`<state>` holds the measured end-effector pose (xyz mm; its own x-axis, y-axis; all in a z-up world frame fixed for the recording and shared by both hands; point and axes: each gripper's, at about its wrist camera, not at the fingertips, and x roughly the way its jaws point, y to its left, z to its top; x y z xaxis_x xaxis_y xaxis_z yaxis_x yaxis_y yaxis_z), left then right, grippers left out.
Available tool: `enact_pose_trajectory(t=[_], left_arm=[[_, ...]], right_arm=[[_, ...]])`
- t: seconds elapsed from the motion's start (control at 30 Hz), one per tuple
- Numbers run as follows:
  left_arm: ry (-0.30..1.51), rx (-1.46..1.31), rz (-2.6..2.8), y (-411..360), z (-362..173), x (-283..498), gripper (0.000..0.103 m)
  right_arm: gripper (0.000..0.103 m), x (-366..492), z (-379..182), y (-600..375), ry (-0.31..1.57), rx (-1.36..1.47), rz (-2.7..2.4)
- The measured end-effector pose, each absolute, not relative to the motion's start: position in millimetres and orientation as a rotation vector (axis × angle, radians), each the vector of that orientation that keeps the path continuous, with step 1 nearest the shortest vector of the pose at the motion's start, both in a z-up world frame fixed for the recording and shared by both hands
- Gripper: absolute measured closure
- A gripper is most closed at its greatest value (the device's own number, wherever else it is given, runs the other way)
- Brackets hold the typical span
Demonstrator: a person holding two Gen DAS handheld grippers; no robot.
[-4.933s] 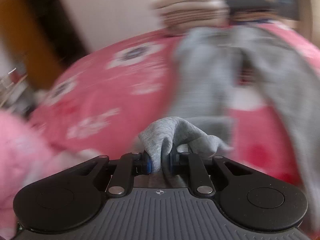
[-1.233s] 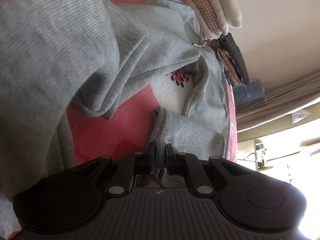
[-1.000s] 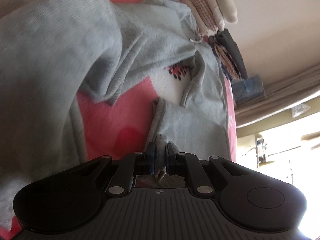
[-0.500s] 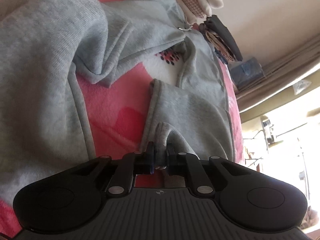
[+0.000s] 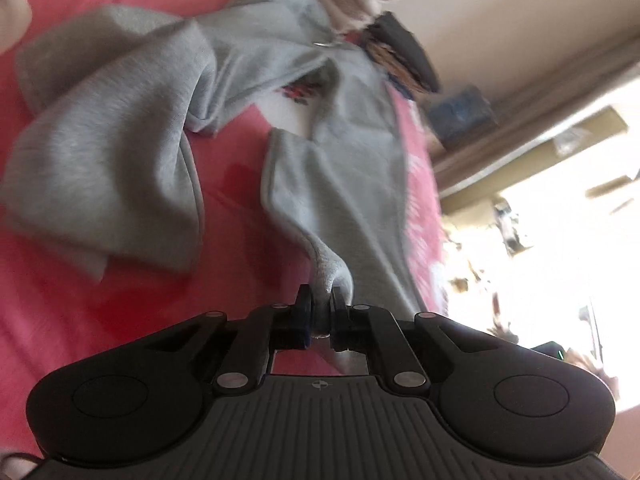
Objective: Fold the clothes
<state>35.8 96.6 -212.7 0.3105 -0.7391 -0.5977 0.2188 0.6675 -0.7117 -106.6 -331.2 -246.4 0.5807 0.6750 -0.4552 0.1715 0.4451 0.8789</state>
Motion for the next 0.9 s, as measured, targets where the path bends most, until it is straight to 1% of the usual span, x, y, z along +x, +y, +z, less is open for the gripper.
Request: enact_pose_trajectory(t=[0.1, 0.2, 0.3, 0.37, 0.4, 0.43, 0.5, 0.53, 0.63, 0.8, 0.87, 0.9], left_arm=[[1.132, -0.620, -0.673, 115, -219, 23, 0.097], [1.190, -0.648, -0.637, 127, -239, 17, 0.097], [1.236, -0.621, -0.581, 132, -270, 15, 0.097], [1.248, -0.574, -0.555, 131, -285, 14, 0.097], [1.247, -0.559, -0.553, 130, -288, 14, 0.097], [1.245, -0.546, -0.551, 129, -292, 14, 0.097], [1.240, -0.533, -0.553, 127, -293, 14, 0.097], [1.237, -0.526, -0.554, 126, -294, 13, 0.097], [1.230, -0.504, -0.554, 122, -297, 13, 0.097], [1.211, -0.462, -0.547, 119, -290, 7, 0.097], [1.198, -0.443, -0.545, 120, -284, 3, 0.097], [1.190, -0.438, -0.549, 120, -279, 2, 0.097]], right_arm=[[0.092, -120, -234, -338, 0.920, 1.165, 0.400], [0.092, -129, -239, -345, 0.918, 1.233, 0.374], [0.089, -133, -261, -348, 0.971, 1.248, 0.293], [0.082, -136, -272, -348, 0.997, 1.221, 0.253], [0.070, -138, -272, -346, 0.997, 1.175, 0.251], [0.050, -141, -271, -342, 1.000, 1.119, 0.257], [0.035, -146, -267, -333, 1.008, 0.996, 0.276], [0.033, -149, -264, -328, 1.011, 0.935, 0.285], [0.033, -156, -263, -313, 1.013, 0.815, 0.312], [0.032, -157, -266, -290, 0.976, 0.763, 0.354], [0.052, -158, -266, -286, 0.976, 0.755, 0.350], [0.075, -161, -266, -287, 0.993, 0.753, 0.339]])
